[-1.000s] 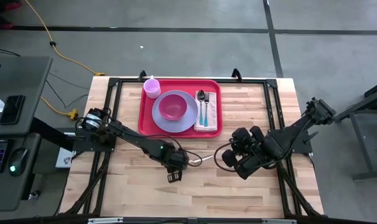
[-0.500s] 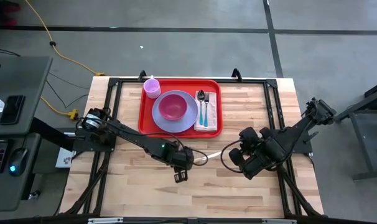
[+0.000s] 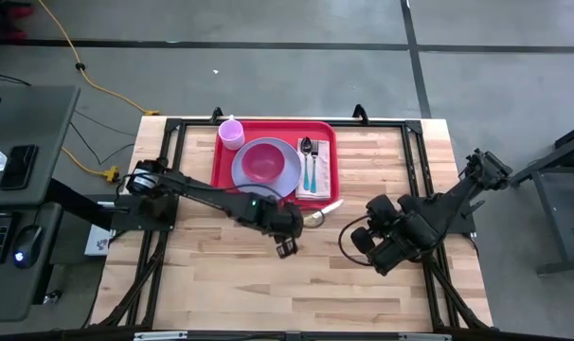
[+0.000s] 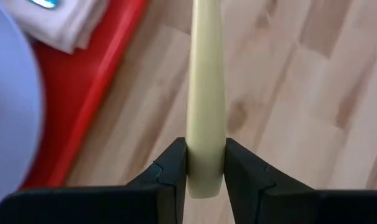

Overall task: Set up tray
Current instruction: Put the yellow knife on the brown napkin

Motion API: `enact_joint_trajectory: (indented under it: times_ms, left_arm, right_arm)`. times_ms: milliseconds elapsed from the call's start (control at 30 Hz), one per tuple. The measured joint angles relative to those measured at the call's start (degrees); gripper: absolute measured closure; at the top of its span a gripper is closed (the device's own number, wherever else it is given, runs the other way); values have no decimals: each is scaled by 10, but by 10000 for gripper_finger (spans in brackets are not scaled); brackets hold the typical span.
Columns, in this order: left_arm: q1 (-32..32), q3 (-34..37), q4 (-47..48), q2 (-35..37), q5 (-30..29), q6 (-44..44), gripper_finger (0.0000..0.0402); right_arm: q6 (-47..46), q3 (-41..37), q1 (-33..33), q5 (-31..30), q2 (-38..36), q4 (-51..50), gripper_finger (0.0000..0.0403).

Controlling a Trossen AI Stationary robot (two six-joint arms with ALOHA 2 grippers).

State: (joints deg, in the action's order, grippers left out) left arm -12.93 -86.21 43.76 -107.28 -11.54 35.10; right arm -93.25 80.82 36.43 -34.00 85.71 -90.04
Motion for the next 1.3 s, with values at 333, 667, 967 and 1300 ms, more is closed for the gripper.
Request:
enact_joint_trajectory:
  times_ms: [333, 667, 967, 1300]
  left_arm:
    - [63, -54, -6, 1, -39, 14, 284]
    - [92, -105, -1, 1, -48, 1, 284]
    - [92, -128, 35, 4, -56, -3, 284]
    - [92, -132, 58, 61, -115, 1, 284]
  right_arm:
    - [-19, -12, 33, 3, -1, 42, 403]
    - [-43, -149, 35, 27, -1, 202, 403]
    - [44, -230, 12, -98, -14, 448, 403]
    - [227, -385, -28, -301, -108, 910, 403]
